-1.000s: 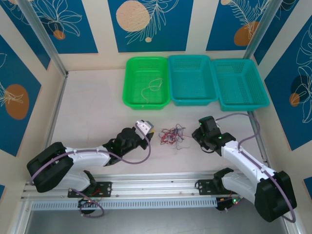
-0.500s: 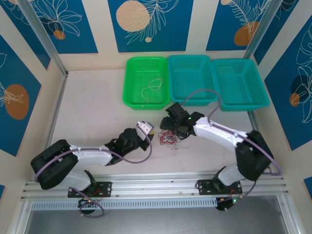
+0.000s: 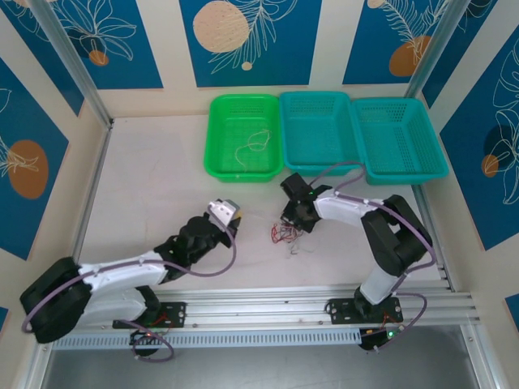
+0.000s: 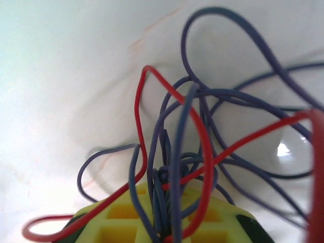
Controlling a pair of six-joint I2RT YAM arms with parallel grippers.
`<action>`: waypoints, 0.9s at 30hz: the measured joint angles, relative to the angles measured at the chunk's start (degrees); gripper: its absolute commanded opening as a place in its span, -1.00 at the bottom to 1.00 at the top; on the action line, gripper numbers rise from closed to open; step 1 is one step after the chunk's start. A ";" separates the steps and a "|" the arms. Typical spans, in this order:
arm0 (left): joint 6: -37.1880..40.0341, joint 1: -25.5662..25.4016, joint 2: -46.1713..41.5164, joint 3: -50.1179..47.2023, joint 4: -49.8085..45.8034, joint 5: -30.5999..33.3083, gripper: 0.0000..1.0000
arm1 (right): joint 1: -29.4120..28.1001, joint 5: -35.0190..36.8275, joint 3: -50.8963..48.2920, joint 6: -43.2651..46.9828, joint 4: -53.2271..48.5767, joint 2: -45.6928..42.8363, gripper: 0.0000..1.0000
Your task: Untangle the cables
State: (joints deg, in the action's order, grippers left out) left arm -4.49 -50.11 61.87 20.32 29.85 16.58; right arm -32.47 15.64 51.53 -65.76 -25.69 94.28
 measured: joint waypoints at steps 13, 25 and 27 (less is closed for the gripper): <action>-14.12 22.25 -22.80 -3.69 -21.79 4.50 -1.00 | 19.41 2.21 -14.95 0.04 0.79 -23.74 -1.00; -17.29 22.51 -10.36 -4.79 -17.86 -7.85 -1.00 | 14.93 -2.73 -12.24 6.99 3.87 -24.04 -0.80; -17.29 22.51 -12.44 -4.35 -18.25 -8.66 -1.00 | 13.62 -3.30 -11.41 7.89 3.78 -24.02 -0.57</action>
State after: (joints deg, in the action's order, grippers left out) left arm -21.78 -27.59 49.43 15.97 11.60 7.92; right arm -18.85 12.34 40.12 -57.87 -21.91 70.26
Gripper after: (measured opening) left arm 0.039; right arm 0.136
